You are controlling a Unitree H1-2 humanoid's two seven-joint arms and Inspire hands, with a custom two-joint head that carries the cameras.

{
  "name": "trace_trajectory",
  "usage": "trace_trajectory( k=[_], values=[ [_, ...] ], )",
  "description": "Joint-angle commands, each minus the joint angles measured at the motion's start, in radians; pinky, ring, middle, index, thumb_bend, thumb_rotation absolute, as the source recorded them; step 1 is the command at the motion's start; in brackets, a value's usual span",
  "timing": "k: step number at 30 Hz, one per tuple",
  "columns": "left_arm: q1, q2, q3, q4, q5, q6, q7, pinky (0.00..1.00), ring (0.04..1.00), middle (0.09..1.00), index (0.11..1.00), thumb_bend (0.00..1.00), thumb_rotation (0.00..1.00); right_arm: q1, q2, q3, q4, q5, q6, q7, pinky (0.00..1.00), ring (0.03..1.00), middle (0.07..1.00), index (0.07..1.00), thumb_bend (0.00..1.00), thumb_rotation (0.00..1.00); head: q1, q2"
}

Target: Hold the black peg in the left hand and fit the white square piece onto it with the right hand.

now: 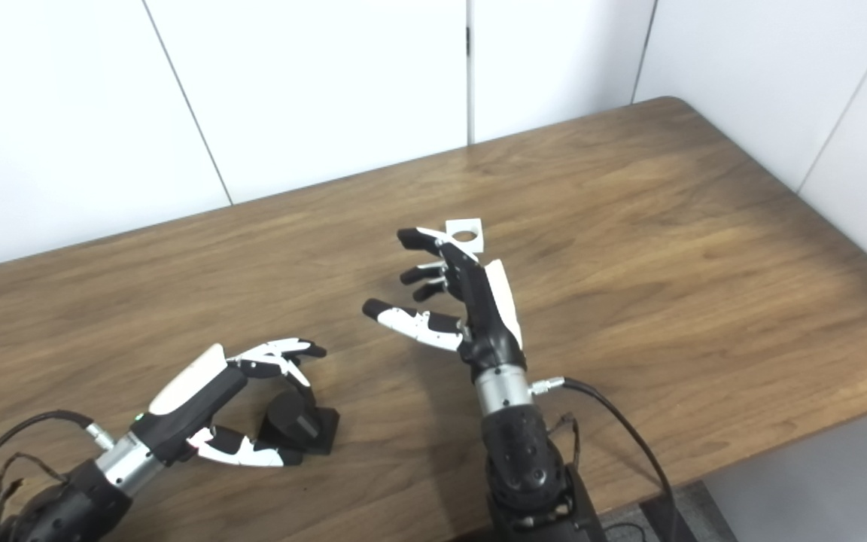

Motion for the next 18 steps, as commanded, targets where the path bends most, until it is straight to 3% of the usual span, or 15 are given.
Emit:
trace_trajectory(
  k=[1, 8, 14, 18],
  values=[
    [0.018, 0.035, -0.023, 0.016, 0.015, 0.021, -0.047, 0.77, 0.888, 0.849, 0.494, 0.52, 0.07, -0.075, -0.026, -0.017, -0.021, -0.044, -0.013, -0.022, 0.51, 0.649, 0.751, 0.721, 0.74, 0.25, -0.005, -0.001],
    [0.023, 0.028, -0.027, 0.021, 0.022, 0.021, -0.033, 0.77, 0.884, 0.847, 0.494, 0.52, 0.07, -0.190, -0.116, -0.085, -0.011, -0.178, 0.063, -0.057, 0.70, 0.806, 0.808, 0.687, 0.71, 0.25, 0.028, -0.001],
    [0.010, 0.029, -0.043, 0.034, 0.044, 0.021, -0.014, 0.77, 0.884, 0.848, 0.493, 0.52, 0.07, -0.288, -0.234, -0.124, 0.007, -0.192, 0.120, -0.019, 0.72, 0.809, 0.797, 0.681, 0.70, 0.26, 0.045, 0.000],
    [-0.004, 0.032, -0.056, 0.054, 0.068, 0.021, -0.004, 0.76, 0.886, 0.847, 0.494, 0.52, 0.07, -0.335, -0.316, -0.110, 0.021, -0.195, 0.120, 0.032, 0.67, 0.769, 0.768, 0.691, 0.71, 0.29, 0.048, -0.002]
  ],
)
